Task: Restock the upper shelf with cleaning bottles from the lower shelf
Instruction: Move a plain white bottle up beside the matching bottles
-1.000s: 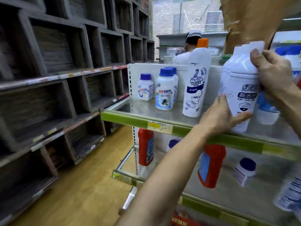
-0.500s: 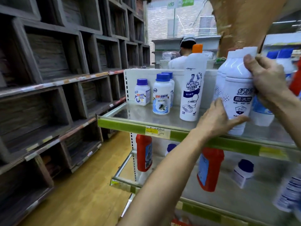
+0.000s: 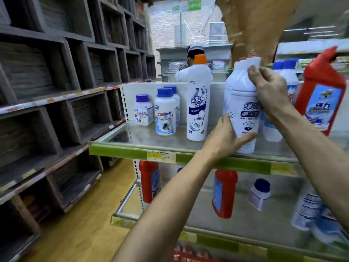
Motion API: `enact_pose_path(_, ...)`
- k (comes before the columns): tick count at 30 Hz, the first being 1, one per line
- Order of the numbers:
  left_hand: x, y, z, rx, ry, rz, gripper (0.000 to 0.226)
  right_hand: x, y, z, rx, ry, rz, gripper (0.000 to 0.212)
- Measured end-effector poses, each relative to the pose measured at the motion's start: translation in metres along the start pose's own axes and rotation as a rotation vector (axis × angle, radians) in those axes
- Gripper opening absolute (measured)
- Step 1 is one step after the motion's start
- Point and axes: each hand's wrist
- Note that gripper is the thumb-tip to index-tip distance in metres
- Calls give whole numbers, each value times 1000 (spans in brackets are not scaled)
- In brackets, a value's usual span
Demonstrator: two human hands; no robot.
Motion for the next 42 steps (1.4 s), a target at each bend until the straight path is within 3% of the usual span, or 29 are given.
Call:
enact_pose_path(6,-5,-8,-10,46,-16,21,116,-1,2,-2,1,-15,8,35)
enact_pose_path(10,-9,-10,-11,66,-28,32,114,1,1,-5,-4,-39,0,38)
enact_pose_path(15,-5,-8,-2,56,8,16,86,2,2,-5,-31,-33,10,33)
enact_pose_path(25,4,6,14,-52,120,-79,68,0,2,-3,-59,2,-5,22)
enact_pose_path(42,7,10,20,-93,93,-85,78,-3,2,-5,-7,15,5,23)
Point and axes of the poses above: each hand's wrist, its own x-axis towards the middle knuckle, its own y-axis out of the palm, z = x × y, and after that the axes turned 2 degrees about y, right-handed
